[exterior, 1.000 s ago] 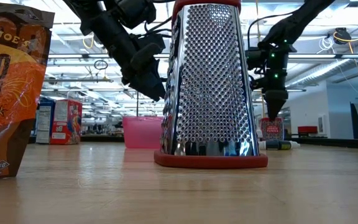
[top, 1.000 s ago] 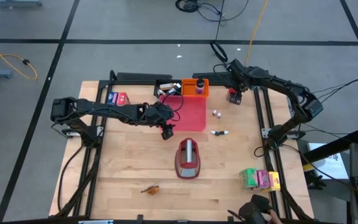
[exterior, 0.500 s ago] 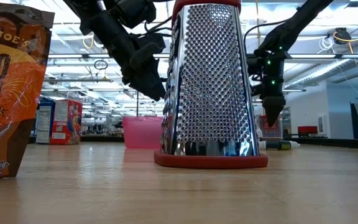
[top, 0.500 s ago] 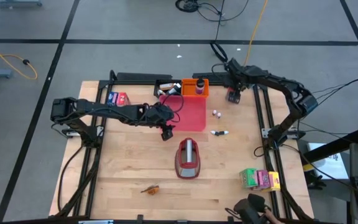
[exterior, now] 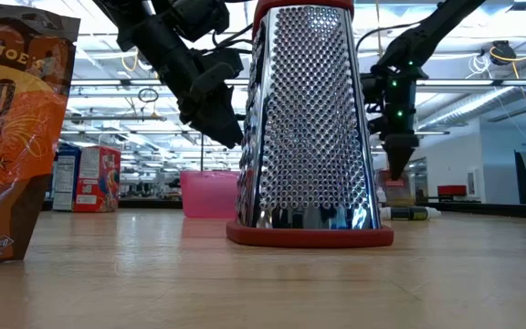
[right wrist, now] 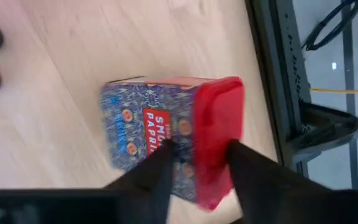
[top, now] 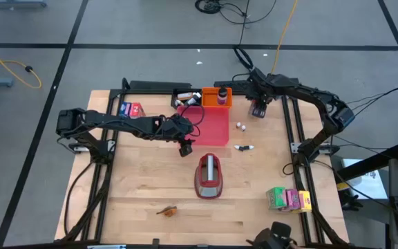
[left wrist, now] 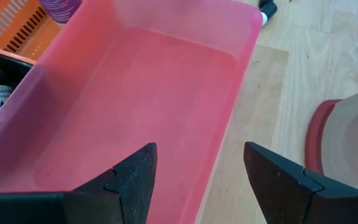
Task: Pick & Place Kitchen Items
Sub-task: Put the red seasoning can into the orange basket
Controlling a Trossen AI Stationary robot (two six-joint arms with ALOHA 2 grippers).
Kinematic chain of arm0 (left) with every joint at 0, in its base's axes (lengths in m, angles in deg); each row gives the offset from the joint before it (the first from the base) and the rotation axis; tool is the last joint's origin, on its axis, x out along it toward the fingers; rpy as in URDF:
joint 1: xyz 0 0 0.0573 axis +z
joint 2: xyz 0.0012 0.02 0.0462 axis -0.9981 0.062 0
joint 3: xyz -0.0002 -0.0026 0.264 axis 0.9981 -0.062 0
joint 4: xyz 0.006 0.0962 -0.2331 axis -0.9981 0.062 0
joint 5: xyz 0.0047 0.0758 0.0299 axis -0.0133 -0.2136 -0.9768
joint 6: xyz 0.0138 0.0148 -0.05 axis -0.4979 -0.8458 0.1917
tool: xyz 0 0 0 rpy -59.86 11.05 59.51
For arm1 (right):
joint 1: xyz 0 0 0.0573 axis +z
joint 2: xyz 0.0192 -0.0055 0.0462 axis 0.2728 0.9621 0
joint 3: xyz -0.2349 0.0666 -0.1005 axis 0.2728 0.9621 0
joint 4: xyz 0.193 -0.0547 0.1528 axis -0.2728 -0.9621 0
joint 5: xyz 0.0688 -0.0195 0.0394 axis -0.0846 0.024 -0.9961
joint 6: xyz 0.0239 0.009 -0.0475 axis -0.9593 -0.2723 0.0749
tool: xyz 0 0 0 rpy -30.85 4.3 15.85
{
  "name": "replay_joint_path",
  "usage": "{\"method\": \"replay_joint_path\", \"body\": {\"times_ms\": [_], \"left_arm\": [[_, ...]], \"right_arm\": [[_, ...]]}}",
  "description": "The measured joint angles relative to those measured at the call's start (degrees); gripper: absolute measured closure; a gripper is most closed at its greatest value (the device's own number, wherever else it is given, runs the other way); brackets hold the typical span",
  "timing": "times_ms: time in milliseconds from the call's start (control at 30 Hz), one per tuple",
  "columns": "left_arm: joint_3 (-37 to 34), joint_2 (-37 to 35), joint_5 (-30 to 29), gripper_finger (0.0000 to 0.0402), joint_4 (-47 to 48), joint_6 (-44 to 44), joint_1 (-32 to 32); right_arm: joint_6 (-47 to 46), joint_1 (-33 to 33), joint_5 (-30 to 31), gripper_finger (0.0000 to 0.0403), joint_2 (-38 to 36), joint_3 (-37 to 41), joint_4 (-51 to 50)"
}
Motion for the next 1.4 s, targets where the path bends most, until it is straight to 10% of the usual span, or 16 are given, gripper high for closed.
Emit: {"method": "replay_joint_path", "body": {"times_ms": [200, 800, 1400], "left_arm": [[0.0, 0.0, -0.1, 0.0158, 0.1, 0.0, 0.0], [0.0, 0.0, -0.2, 0.0158, 0.3, 0.1, 0.0], [0.0, 0.0, -0.1, 0.0158, 0.1, 0.1, 0.0]], "right_arm": [[-0.3, 2.6, -1.4, 0.0396, 0.4, 0.4, -3.3], [-17.5, 5.8, 1.0, 0.0384, -10.3, 0.2, -5.7], [-40.3, 9.9, -0.2, 0.011, -13.1, 0.2, -15.1]]}}
